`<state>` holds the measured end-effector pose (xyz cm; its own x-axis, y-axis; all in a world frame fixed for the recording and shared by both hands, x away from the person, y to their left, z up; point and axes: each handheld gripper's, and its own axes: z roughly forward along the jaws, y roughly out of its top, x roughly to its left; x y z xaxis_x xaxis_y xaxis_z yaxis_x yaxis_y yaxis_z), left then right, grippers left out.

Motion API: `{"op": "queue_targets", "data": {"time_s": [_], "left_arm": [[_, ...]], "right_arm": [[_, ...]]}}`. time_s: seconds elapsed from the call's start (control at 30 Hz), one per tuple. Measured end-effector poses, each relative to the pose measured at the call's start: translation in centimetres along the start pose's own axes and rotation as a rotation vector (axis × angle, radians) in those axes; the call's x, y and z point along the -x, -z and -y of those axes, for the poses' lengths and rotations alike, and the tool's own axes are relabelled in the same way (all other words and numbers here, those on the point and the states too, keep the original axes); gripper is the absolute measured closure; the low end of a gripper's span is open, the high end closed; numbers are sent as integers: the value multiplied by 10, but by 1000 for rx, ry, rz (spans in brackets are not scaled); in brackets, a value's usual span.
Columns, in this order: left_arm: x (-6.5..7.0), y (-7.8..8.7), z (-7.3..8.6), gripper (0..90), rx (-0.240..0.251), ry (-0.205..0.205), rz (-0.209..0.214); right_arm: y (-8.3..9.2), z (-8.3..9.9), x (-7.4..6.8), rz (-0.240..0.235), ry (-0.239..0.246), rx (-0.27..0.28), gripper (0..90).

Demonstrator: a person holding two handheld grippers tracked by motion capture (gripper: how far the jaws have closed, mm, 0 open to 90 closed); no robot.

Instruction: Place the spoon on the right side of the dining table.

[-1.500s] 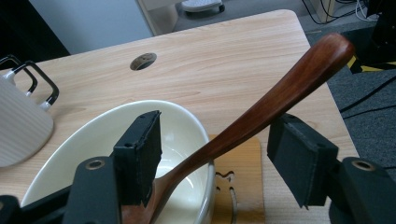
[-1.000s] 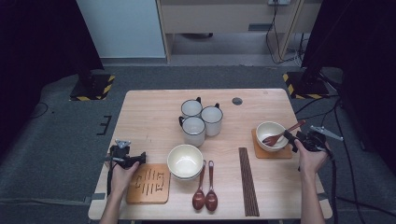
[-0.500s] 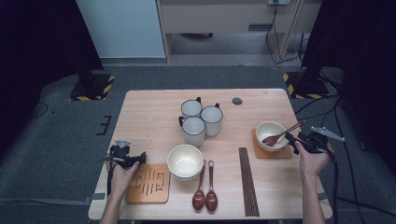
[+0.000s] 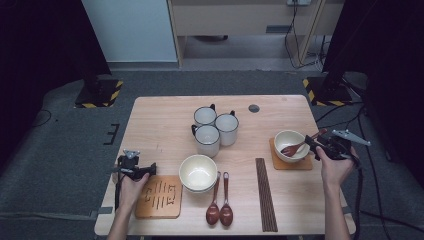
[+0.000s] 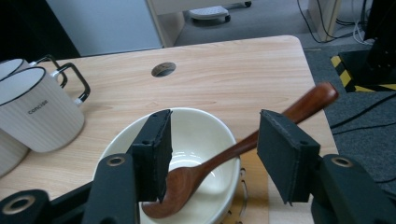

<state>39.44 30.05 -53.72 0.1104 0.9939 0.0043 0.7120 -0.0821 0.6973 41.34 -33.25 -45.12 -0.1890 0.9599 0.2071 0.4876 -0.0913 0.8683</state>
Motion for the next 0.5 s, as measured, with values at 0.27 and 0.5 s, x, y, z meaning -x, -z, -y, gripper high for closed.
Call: {"op": "queue_targets", "data": {"time_s": [0.27,0.5], "left_arm": [[0,0,0,0,0,1,0],[0,0,0,0,0,1,0]], "right_arm": [[-8,-12,-1,-29,52,-21,464],[-22,-16,0,-40,79,-48,453]]}}
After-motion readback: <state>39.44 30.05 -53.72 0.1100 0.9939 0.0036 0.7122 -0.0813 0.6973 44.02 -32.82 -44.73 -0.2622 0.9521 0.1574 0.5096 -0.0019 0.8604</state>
